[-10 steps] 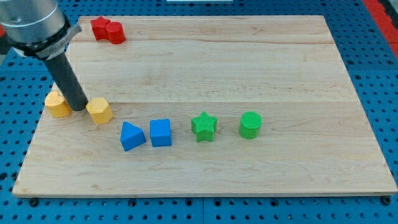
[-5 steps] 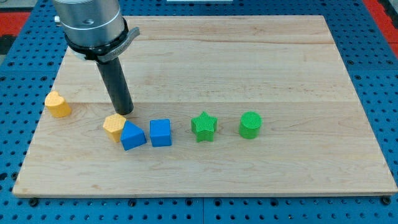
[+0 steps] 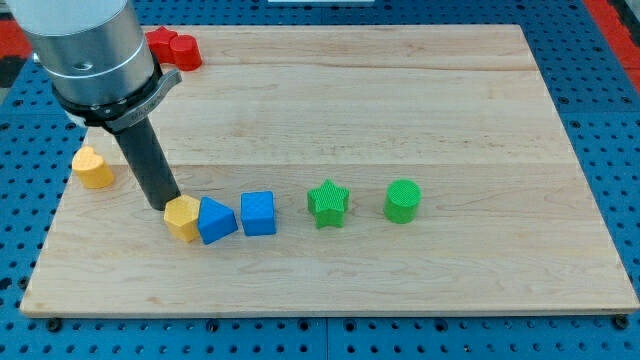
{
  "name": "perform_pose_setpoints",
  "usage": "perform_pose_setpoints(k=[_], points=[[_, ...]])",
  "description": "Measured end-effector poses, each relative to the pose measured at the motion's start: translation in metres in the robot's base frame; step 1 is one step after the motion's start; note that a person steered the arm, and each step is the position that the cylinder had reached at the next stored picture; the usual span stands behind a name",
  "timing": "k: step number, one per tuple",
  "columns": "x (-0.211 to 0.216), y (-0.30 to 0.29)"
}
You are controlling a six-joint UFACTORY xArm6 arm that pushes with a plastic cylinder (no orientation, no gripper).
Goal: Push the yellow blocks to the left of the blue blocks
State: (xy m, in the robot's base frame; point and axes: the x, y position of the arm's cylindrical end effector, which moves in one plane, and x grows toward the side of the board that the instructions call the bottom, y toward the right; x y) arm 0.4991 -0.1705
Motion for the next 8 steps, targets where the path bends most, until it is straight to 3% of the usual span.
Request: perform_pose_setpoints(k=[1,2,3,4,6,8], points=[[-0.029,-0.015],[-0.091,-0.046],[-0.126,-0.13],[-0.103,-0.135],[0.004,-0.107],[-0.05,-0.124]])
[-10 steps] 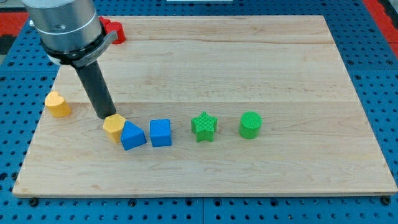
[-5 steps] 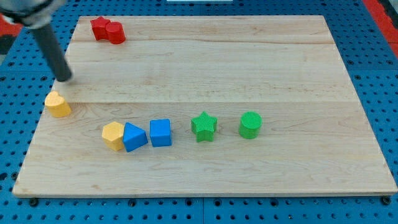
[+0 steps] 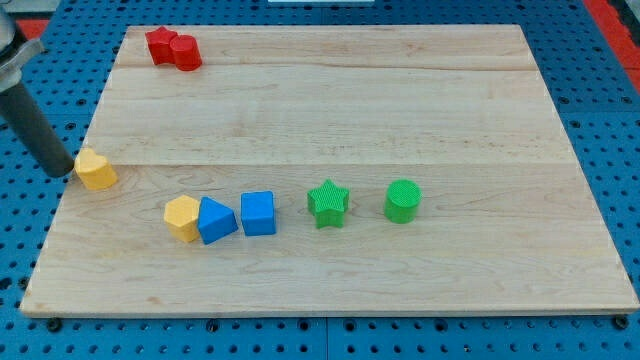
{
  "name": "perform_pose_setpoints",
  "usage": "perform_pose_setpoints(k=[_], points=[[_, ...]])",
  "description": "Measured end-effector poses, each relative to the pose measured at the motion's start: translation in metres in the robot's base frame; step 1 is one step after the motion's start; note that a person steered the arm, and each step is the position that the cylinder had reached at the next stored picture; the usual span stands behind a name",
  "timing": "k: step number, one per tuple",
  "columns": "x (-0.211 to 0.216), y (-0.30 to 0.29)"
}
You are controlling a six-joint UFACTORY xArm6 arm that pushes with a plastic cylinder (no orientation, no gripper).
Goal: Push the yellow blocks to the left of the blue blocks
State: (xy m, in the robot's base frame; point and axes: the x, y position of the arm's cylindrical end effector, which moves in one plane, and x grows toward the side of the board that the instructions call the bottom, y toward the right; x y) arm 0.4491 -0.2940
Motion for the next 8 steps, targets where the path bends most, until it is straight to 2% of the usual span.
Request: perform_pose_setpoints(k=[1,2,4,5,6,8], points=[[0.009,0.039],[0.025,0.053],[0.003,0.057],[0.024,0.058],[0.012,0.055],[0.007,0.094]])
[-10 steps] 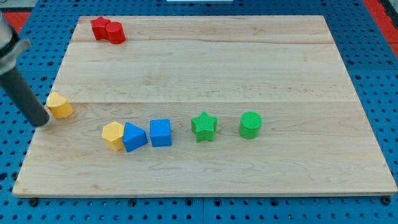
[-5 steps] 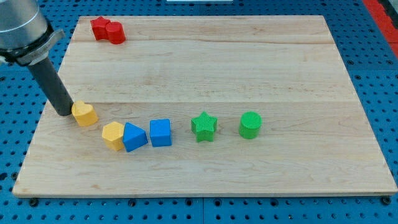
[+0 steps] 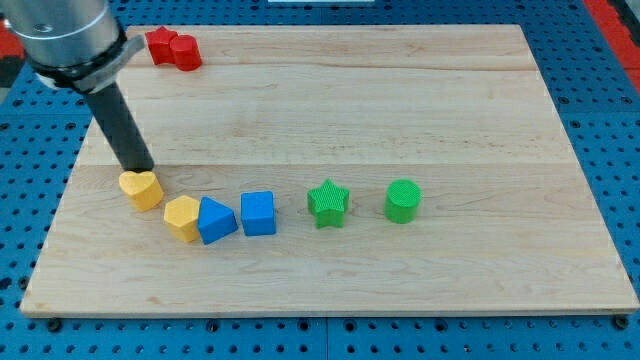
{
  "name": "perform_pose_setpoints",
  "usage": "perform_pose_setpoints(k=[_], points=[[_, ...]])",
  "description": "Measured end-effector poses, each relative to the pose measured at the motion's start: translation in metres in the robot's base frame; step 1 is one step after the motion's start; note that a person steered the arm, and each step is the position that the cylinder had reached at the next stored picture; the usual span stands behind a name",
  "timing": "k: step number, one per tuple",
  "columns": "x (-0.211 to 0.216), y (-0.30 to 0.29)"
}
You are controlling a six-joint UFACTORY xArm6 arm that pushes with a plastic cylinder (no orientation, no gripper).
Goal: Push the yellow blocks to the left of the blue blocks
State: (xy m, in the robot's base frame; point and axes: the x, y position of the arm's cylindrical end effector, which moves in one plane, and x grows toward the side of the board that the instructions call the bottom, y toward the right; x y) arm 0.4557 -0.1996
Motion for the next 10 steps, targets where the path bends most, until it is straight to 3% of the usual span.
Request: perform_pose_setpoints(k=[2,3,5,6,8,9,10], points=[[0.04,-0.004],[0.026,-0.007],[-0.067,0.02],[-0.097,0.089],[-0.106,0.18],[-0.109,0.168],[-0.16,0.11]])
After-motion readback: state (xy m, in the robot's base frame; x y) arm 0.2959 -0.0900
